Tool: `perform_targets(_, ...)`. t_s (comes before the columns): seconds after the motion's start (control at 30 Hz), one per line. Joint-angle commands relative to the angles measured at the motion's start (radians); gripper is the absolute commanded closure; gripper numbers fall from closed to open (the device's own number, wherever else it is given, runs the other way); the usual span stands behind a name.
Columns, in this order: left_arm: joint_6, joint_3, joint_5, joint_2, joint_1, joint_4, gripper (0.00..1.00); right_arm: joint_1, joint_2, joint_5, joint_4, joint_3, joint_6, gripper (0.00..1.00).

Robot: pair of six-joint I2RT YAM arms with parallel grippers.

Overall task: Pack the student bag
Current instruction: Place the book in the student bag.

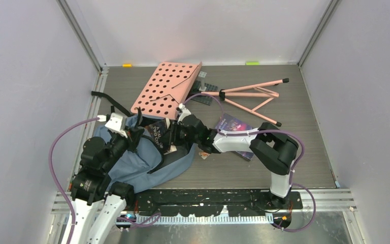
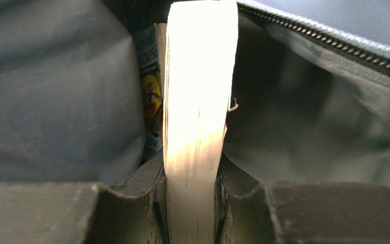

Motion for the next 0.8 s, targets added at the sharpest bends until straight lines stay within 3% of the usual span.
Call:
perform_targets(0.0, 0.009, 0.008, 0.038, -0.006, -0.002, 0.118, 1.00, 0.013, -0.116, -0.095, 0.195, -0.001, 0.071, 0.99)
perform_targets(0.3, 0.006, 0.008, 0.040, -0.010, -0.002, 0.120, 1.00, 0.002, -0.201, -0.163, 0.335, -0.048, 0.129, 0.99)
perform_targets(0.57, 0.003, 0.004, 0.041, -0.019, -0.002, 0.124, 1.00, 0.035, 0.076, -0.212, 0.403, 0.112, 0.172, 0.99)
perform_targets(0.77, 0.002, 0.006, 0.055, -0.010, -0.002, 0.123, 1.00, 0.047, 0.168, -0.069, 0.230, 0.141, 0.100, 0.99)
